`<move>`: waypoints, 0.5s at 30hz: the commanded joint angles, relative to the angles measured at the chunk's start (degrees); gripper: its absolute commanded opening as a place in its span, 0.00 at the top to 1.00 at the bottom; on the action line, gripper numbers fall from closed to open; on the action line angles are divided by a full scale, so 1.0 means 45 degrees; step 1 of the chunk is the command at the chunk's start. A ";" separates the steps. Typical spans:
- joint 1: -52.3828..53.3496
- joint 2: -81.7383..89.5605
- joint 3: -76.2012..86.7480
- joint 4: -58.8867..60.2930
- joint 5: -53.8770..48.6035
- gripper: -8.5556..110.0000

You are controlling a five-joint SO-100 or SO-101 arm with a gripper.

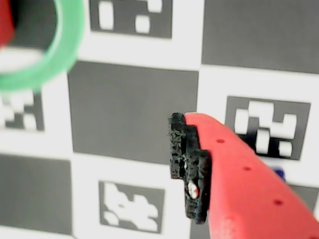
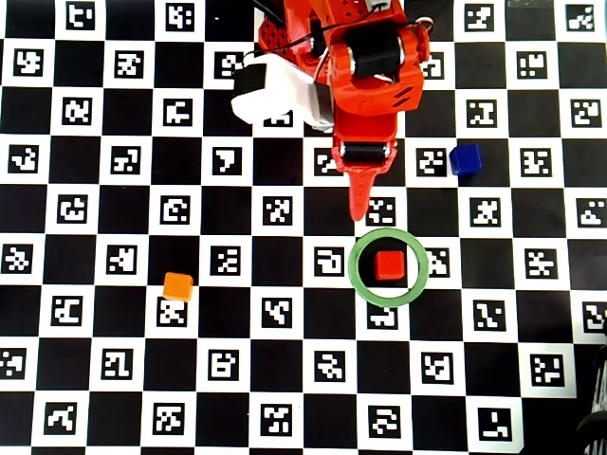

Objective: Grab the red cube then put it in the green circle then put the blue cube on top and finally the orange cube on top

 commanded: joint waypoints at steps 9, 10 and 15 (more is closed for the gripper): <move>-0.4902 -0.3027 -0.1387 -0.0059 0.2441 0.58; -0.5195 -0.3223 -0.1543 -0.0215 0.2715 0.58; -0.6387 -0.4434 -0.1719 -0.1797 0.4316 0.57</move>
